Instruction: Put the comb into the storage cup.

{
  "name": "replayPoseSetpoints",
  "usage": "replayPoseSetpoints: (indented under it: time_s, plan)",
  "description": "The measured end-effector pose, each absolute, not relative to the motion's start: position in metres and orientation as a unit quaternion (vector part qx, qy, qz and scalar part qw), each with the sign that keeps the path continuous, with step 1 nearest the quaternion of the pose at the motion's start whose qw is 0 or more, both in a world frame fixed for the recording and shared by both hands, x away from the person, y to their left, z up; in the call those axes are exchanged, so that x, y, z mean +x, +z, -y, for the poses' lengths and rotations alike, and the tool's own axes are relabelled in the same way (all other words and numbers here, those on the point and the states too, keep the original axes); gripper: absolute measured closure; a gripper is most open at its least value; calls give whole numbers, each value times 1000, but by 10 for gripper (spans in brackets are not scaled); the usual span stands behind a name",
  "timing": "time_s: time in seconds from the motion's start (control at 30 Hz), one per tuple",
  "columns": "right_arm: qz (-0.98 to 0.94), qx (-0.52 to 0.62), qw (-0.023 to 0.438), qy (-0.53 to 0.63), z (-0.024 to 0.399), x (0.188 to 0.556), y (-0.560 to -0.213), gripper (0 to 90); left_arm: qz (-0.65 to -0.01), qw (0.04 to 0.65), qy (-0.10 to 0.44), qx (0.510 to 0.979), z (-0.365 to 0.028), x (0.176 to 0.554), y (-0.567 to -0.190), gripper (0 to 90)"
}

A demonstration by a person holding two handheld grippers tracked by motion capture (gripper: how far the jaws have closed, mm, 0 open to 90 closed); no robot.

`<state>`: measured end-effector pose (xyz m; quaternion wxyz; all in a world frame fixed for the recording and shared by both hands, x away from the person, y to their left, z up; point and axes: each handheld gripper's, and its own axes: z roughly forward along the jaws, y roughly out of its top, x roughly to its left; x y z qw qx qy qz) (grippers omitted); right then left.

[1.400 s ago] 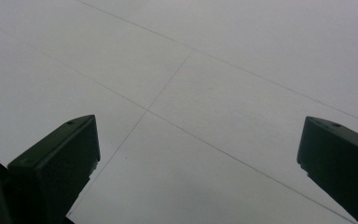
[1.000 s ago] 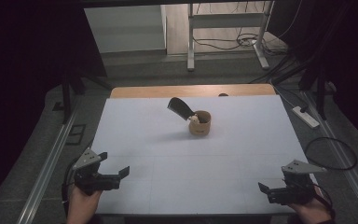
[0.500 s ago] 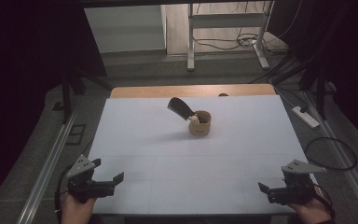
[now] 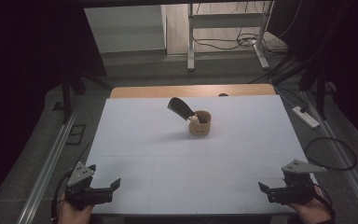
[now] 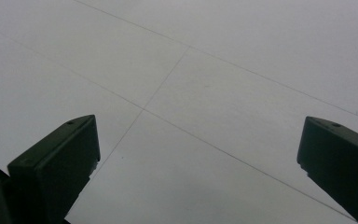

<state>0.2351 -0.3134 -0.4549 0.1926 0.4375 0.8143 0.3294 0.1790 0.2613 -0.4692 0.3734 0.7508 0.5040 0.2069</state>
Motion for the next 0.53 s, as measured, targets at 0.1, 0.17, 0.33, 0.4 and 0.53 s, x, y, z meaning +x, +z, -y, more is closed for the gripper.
replayPoseSetpoints:
  time_s: [0.1,0.17,0.33,0.4,0.53]
  plan:
    - [-814,437,193,329,313,235,-455,0,-508,370,199,752,-262,178,-472,0]
    - [-814,437,193,329,313,235,-455,0,-510,369,201,751,-262,176,-472,0]
    - [-815,438,194,328,313,235,-455,0,-514,359,199,753,-262,175,-472,0]
    - [-816,436,194,327,312,235,-455,0,-514,354,196,756,-262,176,-473,0]
    - [-818,434,194,323,312,236,-456,0,-519,354,189,755,-262,178,-473,0]
